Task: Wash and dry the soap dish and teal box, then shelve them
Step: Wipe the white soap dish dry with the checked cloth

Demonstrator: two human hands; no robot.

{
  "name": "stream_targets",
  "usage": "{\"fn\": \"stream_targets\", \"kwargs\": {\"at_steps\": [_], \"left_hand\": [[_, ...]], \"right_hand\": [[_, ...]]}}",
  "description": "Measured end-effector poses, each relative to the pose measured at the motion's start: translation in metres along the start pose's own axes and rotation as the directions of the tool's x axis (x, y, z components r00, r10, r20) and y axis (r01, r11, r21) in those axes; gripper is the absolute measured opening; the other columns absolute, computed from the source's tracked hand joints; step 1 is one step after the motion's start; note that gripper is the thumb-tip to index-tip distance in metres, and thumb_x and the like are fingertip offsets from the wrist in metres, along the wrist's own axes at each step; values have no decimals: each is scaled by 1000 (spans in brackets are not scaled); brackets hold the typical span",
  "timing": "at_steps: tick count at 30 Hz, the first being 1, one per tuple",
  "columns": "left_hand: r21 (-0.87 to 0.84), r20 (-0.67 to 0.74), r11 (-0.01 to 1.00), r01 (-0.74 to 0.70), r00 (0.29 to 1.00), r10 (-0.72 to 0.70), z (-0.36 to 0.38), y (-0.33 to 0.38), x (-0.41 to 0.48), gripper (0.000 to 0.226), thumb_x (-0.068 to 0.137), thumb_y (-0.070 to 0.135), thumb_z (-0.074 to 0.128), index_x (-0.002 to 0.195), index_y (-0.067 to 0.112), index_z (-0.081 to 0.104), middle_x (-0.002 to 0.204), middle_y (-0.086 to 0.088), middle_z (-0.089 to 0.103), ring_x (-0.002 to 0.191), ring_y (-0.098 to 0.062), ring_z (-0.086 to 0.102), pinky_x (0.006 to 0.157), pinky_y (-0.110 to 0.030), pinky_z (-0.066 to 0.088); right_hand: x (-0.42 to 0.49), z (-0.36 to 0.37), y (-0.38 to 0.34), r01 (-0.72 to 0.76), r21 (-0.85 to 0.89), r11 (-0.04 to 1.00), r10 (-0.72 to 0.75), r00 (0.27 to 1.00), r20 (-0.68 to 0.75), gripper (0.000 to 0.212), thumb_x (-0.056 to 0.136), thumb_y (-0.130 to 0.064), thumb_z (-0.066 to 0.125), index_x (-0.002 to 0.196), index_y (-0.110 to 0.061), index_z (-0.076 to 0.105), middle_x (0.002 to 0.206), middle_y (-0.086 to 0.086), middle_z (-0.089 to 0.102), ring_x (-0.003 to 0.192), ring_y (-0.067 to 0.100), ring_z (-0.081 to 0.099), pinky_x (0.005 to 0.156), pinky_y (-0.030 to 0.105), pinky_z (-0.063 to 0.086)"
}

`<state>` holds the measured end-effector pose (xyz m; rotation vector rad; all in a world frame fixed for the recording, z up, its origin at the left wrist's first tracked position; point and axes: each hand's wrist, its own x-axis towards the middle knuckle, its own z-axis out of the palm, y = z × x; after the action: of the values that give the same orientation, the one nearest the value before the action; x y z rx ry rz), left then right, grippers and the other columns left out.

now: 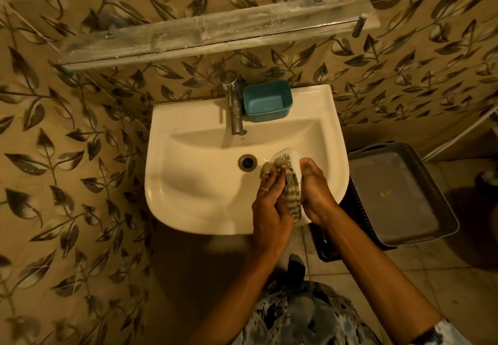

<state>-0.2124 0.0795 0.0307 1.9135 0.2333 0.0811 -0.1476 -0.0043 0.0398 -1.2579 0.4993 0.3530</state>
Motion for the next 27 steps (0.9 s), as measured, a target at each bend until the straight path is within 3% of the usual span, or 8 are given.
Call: {"fn": "stream_targets", "kwargs": {"at_steps": [4, 7, 12, 15, 18, 21, 24, 27], "left_hand": [[133, 35, 990, -36, 999, 32, -12, 3, 43, 43, 94, 13, 44, 136, 23, 47, 147, 0, 43, 141, -11, 25, 119, -34, 20], [103, 74, 994, 42, 996, -50, -19, 1, 58, 48, 93, 3, 44, 137, 23, 46, 147, -4, 43, 140, -20, 32, 117, -44, 26], [42, 142, 995, -90, 986, 83, -1, -3, -14, 53, 91, 5, 42, 135, 36, 41, 150, 12, 34, 144, -8, 21, 116, -32, 29], [136, 176, 977, -162, 975, 137, 3, 0, -9, 46, 90, 17, 36, 134, 31, 43, 146, 15, 34, 144, -5, 17, 120, -37, 20], [188, 200, 965, -182, 969, 144, -1, 14, 25, 47, 90, 31, 33, 133, 23, 48, 149, 4, 35, 143, -7, 16, 119, -27, 11], [141, 139, 990, -31, 990, 12, -12, 12, 55, 44, 92, 11, 43, 134, 21, 49, 148, -6, 41, 142, -19, 26, 119, -38, 23], [-39, 24, 991, 125, 992, -124, -17, 5, 47, 45, 95, 3, 41, 135, 22, 49, 135, -6, 56, 124, -22, 53, 97, -20, 48], [-29, 40, 999, 35, 999, -34, -7, 5, 3, 46, 96, 9, 40, 135, 33, 44, 142, 5, 49, 134, -14, 43, 109, -29, 40]], "right_hand": [[-8, -3, 11, 69, -177, 982, -43, 989, 145, 29, 104, -23, 30, 94, -16, 57, 100, 17, 64, 96, 28, 60, 88, 41, 50], [-9, -2, 10, 24, -39, 999, -19, 993, 119, 28, 103, -23, 33, 96, -21, 60, 101, 11, 67, 99, 27, 62, 90, 43, 52], [1, -11, 1, 10, 65, 998, -7, 999, -46, 31, 102, -27, 33, 94, -15, 62, 104, 16, 67, 103, 34, 63, 95, 49, 51], [-3, -15, 5, 15, 30, 999, -14, 999, -39, 29, 102, -22, 32, 98, -10, 59, 106, 21, 65, 103, 37, 60, 95, 45, 50], [-10, -13, 13, 68, -62, 996, -66, 997, 35, 26, 102, -17, 34, 103, -9, 59, 106, 18, 65, 104, 34, 61, 96, 44, 50], [-14, -7, 14, 98, -74, 992, -95, 995, 33, 29, 103, -22, 32, 112, -19, 60, 115, 12, 65, 112, 29, 60, 101, 47, 48], [-15, -2, 5, 125, 15, 992, -124, 992, -38, 31, 103, -25, 34, 93, -29, 63, 98, 1, 69, 99, 24, 65, 84, 40, 57], [-13, -3, 3, 148, 75, 986, -137, 982, -131, 32, 102, -28, 35, 87, -25, 63, 92, 2, 70, 94, 24, 66, 82, 37, 58]]}}
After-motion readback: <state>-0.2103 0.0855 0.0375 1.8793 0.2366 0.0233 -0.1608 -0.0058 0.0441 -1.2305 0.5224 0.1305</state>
